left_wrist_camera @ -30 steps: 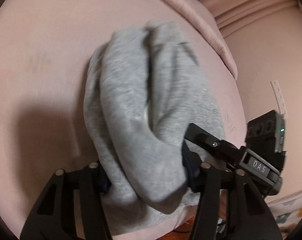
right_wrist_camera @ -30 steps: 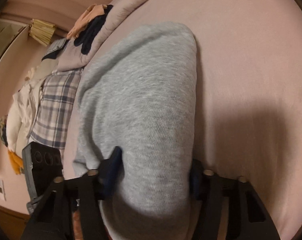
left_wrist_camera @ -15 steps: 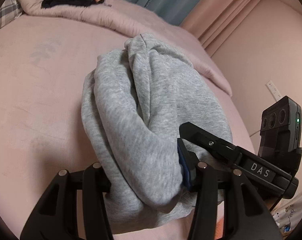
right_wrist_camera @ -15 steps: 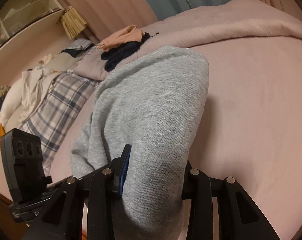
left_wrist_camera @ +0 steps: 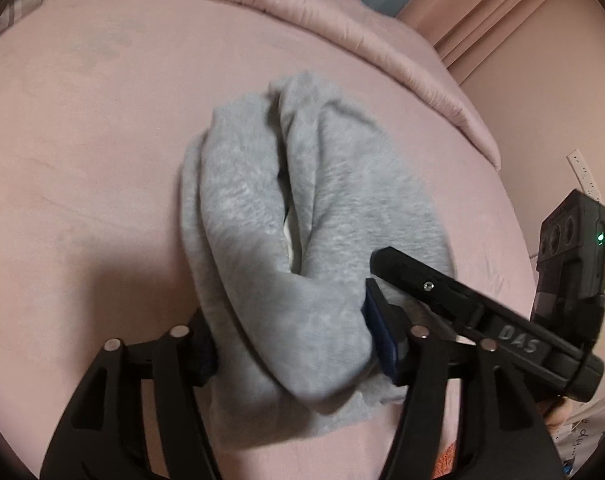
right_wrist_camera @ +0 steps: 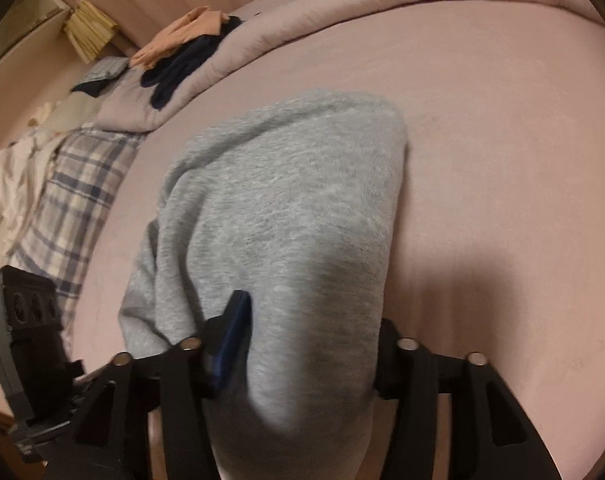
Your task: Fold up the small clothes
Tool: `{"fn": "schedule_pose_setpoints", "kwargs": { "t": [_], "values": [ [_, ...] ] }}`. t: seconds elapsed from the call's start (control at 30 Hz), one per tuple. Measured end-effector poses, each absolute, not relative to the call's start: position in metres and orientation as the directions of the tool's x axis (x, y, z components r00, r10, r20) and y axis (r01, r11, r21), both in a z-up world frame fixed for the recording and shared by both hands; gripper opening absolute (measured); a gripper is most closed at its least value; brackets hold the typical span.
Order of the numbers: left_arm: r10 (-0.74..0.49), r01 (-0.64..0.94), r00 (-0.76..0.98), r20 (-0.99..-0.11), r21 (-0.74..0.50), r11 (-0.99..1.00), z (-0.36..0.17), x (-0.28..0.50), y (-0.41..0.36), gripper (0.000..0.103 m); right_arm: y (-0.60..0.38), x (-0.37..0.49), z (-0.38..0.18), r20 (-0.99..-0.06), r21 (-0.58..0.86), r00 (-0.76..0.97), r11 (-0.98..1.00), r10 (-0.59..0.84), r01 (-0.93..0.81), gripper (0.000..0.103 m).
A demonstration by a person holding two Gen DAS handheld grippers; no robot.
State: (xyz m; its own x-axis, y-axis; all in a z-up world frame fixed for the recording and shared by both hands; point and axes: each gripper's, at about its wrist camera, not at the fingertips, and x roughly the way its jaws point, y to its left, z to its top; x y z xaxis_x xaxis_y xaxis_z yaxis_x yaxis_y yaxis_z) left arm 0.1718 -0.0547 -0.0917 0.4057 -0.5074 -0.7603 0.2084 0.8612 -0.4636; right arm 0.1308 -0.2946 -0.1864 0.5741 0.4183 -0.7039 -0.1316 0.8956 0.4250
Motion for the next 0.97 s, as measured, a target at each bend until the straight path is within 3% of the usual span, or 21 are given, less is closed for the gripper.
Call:
{"fn": "schedule_pose_setpoints", "kwargs": {
  "t": [0.07,0.13,0.23,0.33,0.47,0.97],
  "values": [
    [-0.489,0.234,0.45,-0.747,-0.429,0.872,-0.074,0.164,-0.046,0.078,-0.294,0.123,-0.177,-0.706,0.372,0.606,0.92,0.367,-0.124,0.063],
    [-0.464,0.248,0.506,-0.728,-0.392,0.886,-0.054,0.155,-0.041,0.09,-0.295,0.111,-0.164,-0.692,0.322,0.647,0.939,0.321,-0.121,0.073],
    [-0.429,0.26,0.593,-0.682,-0.343,0.903,-0.021,0.137,-0.029,0.102,-0.301,0.091,-0.14,-0.638,0.277,0.718,0.953,0.279,-0.124,0.081],
    [-0.425,0.288,0.638,-0.642,-0.314,0.905,-0.001,0.12,-0.024,0.102,-0.306,0.069,-0.115,-0.583,0.235,0.776,0.964,0.241,-0.123,0.089],
    [-0.417,0.306,0.678,-0.605,-0.283,0.909,0.017,0.097,-0.021,0.103,-0.308,0.042,-0.095,-0.515,0.215,0.821,0.965,0.245,-0.153,0.092],
    [-0.351,0.237,0.646,-0.677,-0.26,0.936,-0.002,0.071,-0.008,0.102,-0.291,0.003,-0.091,-0.488,0.134,0.861,0.987,0.144,-0.089,0.092]
  ]
}}
